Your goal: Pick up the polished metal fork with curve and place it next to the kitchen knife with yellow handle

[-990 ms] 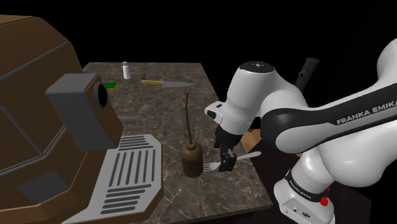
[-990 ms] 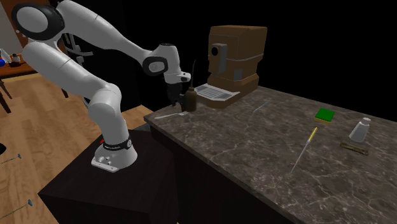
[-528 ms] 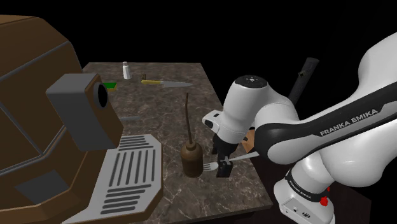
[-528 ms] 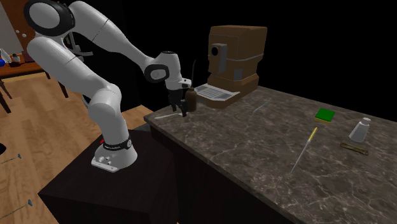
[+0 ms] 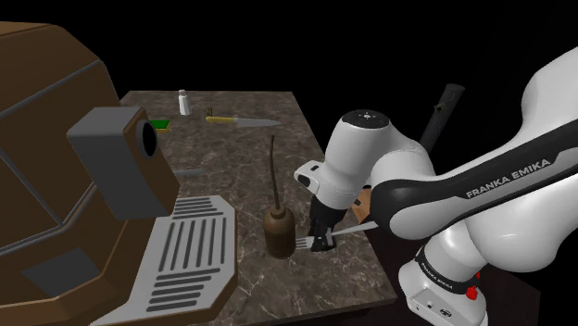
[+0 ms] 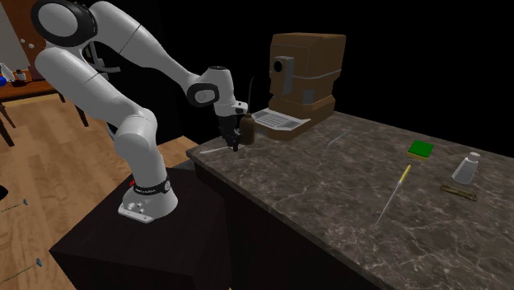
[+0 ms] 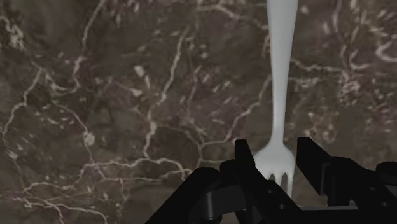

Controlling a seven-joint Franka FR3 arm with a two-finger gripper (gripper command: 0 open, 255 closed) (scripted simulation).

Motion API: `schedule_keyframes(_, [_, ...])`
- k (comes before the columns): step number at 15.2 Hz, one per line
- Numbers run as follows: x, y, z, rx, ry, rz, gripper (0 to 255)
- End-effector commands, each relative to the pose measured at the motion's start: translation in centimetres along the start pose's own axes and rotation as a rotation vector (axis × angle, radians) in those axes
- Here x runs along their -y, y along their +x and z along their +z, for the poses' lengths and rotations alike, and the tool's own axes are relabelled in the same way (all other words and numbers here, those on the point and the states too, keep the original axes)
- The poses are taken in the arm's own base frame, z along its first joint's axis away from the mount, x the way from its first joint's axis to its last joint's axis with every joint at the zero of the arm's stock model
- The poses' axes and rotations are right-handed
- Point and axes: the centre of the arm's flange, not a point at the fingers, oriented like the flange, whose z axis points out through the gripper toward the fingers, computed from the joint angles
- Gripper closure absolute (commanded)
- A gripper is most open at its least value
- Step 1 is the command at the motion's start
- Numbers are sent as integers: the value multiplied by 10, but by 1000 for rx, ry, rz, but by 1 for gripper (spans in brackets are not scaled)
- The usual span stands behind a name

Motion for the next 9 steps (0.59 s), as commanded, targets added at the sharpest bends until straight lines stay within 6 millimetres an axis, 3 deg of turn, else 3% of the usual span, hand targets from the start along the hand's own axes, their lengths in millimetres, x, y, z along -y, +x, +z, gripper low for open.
schedule_keyframes(1, [-1, -1, 1, 3, 0, 2, 255])
schedule_keyframes(9, [-1, 0, -4, 3, 0, 2, 255])
